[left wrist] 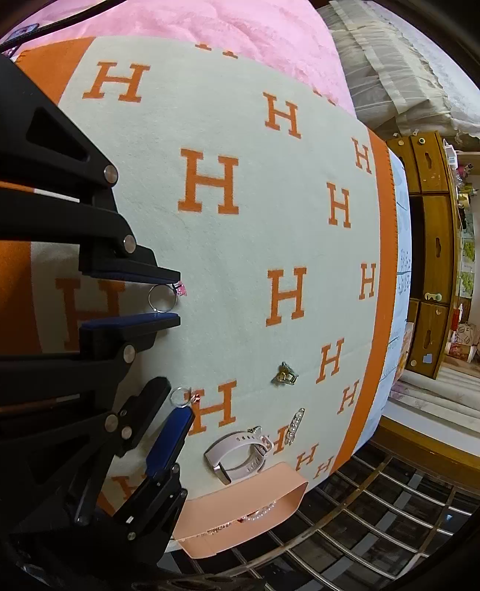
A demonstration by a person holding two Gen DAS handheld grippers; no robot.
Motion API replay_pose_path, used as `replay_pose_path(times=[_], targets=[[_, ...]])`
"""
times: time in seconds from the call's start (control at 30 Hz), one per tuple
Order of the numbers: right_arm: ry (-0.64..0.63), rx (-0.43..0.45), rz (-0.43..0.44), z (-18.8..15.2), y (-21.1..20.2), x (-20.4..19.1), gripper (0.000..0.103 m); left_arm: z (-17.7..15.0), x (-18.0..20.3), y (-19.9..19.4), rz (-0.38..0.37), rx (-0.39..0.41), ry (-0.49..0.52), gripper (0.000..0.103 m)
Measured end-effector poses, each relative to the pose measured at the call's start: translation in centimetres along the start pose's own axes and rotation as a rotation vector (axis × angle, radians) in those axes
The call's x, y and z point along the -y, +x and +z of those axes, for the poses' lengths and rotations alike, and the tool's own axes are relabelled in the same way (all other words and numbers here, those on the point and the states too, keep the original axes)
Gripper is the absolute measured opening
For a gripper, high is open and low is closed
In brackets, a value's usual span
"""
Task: Organize jewelry
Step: 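Grasp a silver ring with the left tool while the right tool grasps another ring, then carry both rings into the pink tray and open both tools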
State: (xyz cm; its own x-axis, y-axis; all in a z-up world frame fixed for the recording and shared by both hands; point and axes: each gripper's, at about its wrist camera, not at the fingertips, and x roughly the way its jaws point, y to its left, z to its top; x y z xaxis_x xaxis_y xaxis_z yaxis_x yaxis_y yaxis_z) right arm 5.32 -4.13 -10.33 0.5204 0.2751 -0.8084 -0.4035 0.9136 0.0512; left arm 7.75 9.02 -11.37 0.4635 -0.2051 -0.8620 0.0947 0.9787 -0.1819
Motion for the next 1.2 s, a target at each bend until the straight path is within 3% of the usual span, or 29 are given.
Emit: replay_pose_path(times=[0.4, 0.53, 0.63, 0.83, 1.07, 1.2], targets=[[-0.030, -0.008, -0.085, 0.8, 0.8, -1.1, 0.027, -0.3, -1.3, -0.7, -0.042, 0.018, -0.022, 0.014], [-0.022, -0.009, -0.086, 0.9, 0.8, -1.1, 0.026, -0.4, -1.3, -0.8, -0.051, 0.015, -0.018, 0.014], [-0.001, -0.009, -0.076, 0.9, 0.8, -0.7, 0.016, -0.4, -1.3, -1.1, -0.050, 0.021, -0.013, 0.014], [0.043, -0.006, -0.014, 0.6, 0.0, 0.1, 0.016, -0.1, -0.3, -2.1, -0.041, 0.032, 0.017, 0.014], [0.095, 0.089, 0.027, 0.0, -3.8, 2.0, 0.016, 0.9, 3.0, -3.9, -0.052, 0.050, 0.083, 0.014], [0.169, 0.167, -0.001, 0.2, -7.5, 5.5, 0.016, 2.4, 6.4, -5.0, -0.094, 0.075, 0.144, 0.014]])
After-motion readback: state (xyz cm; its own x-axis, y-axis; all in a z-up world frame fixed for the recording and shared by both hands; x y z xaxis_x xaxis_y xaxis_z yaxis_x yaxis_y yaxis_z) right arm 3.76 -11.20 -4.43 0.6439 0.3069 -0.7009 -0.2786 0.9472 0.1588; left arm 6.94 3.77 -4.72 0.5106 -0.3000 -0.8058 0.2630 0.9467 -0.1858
